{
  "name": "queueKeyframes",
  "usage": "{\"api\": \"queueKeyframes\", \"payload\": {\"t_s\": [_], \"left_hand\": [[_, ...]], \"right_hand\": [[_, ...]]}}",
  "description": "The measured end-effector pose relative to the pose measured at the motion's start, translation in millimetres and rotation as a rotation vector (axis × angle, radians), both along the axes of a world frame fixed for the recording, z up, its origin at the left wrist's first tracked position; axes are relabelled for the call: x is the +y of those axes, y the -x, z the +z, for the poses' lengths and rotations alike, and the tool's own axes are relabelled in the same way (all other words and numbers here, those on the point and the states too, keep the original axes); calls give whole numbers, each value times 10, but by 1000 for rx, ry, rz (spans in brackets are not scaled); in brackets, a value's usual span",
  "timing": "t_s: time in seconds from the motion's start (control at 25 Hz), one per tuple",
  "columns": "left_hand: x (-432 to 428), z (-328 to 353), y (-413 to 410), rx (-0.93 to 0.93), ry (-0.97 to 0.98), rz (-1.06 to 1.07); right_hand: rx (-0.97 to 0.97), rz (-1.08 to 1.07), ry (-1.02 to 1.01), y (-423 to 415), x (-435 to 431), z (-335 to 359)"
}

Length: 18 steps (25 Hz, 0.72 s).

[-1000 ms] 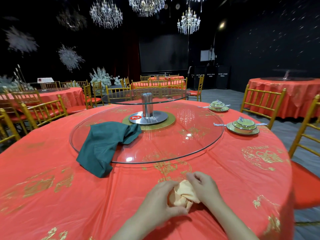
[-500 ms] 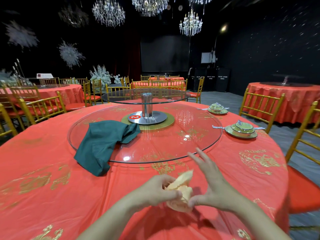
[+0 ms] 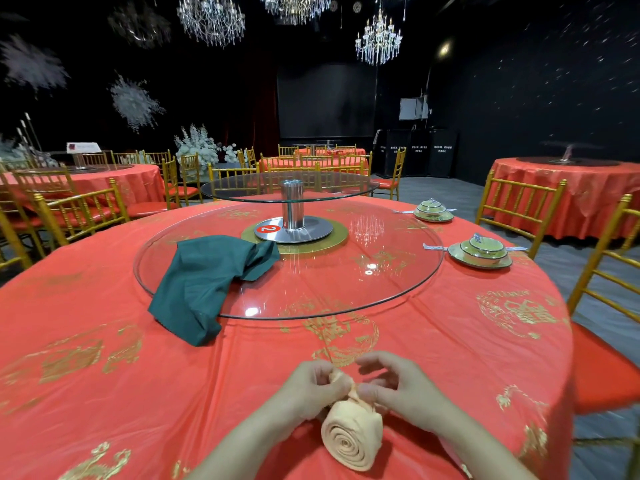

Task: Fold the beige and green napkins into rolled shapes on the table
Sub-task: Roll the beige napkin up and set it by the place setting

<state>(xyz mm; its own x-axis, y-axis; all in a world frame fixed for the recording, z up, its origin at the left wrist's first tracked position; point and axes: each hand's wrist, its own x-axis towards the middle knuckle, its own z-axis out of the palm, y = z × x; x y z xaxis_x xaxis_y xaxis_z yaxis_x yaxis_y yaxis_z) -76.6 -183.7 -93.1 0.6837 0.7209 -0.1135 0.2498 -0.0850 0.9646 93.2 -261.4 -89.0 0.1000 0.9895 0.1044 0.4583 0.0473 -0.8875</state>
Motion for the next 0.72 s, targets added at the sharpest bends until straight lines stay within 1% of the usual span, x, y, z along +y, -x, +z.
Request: {"api": "queueKeyframes", "payload": {"t_s": [0.04,0.12,0.2,0.24,0.28,0.4,0.44,0.52,0.64,0.72], "left_hand": [[-5,6,4,-21,-6,31],[-9,19,13,-86,41,47],[-6,56,35,-95,60,17],[4,64,63,-69,31,-9],[12,80,100,-42,-9,-42],[31,112,227,17,-101,-169],[27,127,263,50,-152,-200],[-6,154,300,162,-324,-248],[-115,203,251,305,-582,-284],[-149,189,217,319,-654,-273]], "right_hand": [[-1,-18,-15,5,-32,44],[-127,54,-2,51,-118,120],[-405,163,42,128,-209,146],[-535,194,37,150,-239,145],[-596,201,24,152,-255,126],[-543,169,6,99,-274,83],[-553,184,13,97,-276,84],[-603,245,30,109,-265,82],[-641,307,175,20,-248,89],[-639,285,287,-134,-255,124]]}}
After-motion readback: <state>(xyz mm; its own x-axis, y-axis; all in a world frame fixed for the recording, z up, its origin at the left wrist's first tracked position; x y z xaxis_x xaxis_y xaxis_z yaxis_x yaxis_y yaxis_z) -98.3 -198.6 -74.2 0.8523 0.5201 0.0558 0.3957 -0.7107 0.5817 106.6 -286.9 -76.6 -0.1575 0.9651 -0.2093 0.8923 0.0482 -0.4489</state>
